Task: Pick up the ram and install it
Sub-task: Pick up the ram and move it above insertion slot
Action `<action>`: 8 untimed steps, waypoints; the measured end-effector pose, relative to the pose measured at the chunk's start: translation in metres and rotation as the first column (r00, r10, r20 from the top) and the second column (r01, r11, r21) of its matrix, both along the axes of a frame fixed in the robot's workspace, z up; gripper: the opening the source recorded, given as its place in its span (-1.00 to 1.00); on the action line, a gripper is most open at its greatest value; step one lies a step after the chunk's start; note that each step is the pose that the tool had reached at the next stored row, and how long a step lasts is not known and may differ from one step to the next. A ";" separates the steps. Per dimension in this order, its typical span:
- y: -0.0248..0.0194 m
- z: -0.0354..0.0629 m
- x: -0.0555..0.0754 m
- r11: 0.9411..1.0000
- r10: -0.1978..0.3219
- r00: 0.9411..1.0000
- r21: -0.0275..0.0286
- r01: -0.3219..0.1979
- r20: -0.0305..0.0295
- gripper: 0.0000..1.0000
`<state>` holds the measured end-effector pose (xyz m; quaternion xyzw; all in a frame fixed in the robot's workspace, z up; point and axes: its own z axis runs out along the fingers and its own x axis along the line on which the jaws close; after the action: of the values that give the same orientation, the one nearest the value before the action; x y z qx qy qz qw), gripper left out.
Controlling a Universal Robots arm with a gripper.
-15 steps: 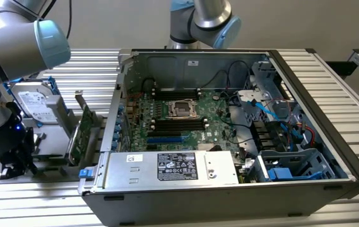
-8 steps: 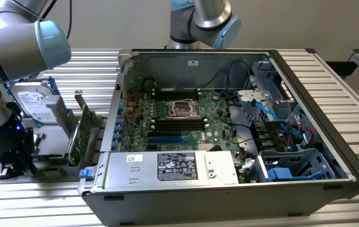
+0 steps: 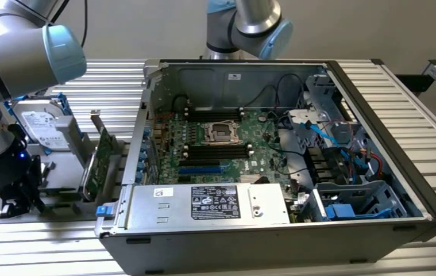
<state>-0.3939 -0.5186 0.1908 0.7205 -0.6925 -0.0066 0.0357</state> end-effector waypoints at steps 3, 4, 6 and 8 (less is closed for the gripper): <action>0.0000 -0.0002 0.000 1.000 -0.006 1.000 0.000 0.006 0.000 -0.72; 0.0000 -0.0003 0.001 1.000 -0.009 1.000 0.000 0.009 0.000 -0.72; 0.0000 -0.0006 0.002 1.000 -0.016 1.000 0.000 0.016 0.000 -0.72; 0.0001 -0.0007 0.003 1.000 -0.021 1.000 0.000 0.021 0.000 -0.72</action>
<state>-0.3914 -0.5185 0.1901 0.7131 -0.7001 -0.0070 0.0355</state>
